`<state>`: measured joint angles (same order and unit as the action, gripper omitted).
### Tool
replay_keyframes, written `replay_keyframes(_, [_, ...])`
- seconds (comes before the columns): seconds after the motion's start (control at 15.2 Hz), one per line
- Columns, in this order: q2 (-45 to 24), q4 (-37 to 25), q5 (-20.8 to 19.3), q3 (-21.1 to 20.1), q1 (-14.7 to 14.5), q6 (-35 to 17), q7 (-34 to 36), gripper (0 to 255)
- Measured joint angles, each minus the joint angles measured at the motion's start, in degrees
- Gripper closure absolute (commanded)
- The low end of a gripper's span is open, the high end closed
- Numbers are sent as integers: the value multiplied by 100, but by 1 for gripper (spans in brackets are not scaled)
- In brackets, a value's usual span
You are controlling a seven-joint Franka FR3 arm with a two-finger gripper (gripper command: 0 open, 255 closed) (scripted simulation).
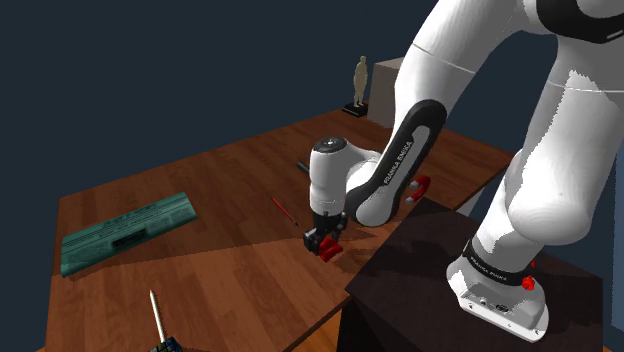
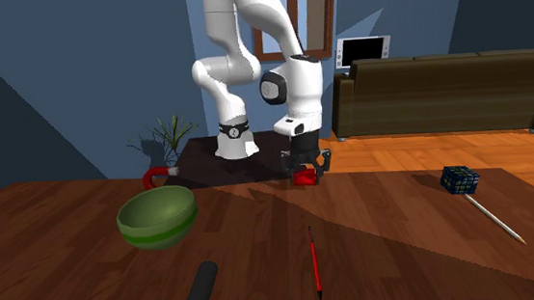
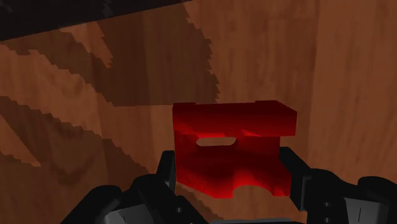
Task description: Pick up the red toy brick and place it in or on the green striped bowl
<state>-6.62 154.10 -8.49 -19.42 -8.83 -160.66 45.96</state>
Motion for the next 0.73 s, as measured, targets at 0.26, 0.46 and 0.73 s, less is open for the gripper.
replay_keyframes(0.26, [408,36,451,-145,61,338,-340,255])
replay_keyframes(0.46, [713,46,742,-196,48,609,-541,255])
replay_keyframes(0.73, [1093,25,1040,-202,6,984,-762,255])
